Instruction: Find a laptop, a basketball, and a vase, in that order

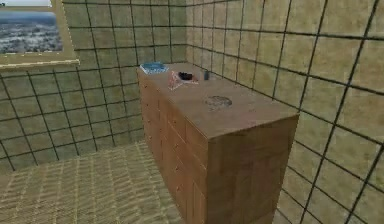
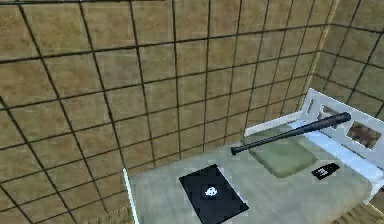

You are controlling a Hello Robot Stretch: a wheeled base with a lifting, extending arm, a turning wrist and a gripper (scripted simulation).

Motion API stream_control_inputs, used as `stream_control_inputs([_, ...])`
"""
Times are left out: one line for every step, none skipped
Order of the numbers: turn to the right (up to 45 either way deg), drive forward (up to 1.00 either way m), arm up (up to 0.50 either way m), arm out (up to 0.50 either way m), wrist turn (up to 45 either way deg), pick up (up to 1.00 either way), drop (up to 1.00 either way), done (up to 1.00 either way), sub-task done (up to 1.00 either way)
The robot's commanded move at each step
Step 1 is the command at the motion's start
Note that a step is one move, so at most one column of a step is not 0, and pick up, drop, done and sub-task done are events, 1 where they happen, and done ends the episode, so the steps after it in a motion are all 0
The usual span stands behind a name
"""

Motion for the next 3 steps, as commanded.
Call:
stream_control_inputs([-42.0,0.00,0.00,0.00,0.0,0.00,0.00,0.00,0.00])
stream_control_inputs([0.0,0.30,0.00,0.00,0.0,0.00,0.00,0.00,0.00])
stream_control_inputs([9.0,0.00,0.00,0.00,0.0,0.00,0.00,0.00,0.00])
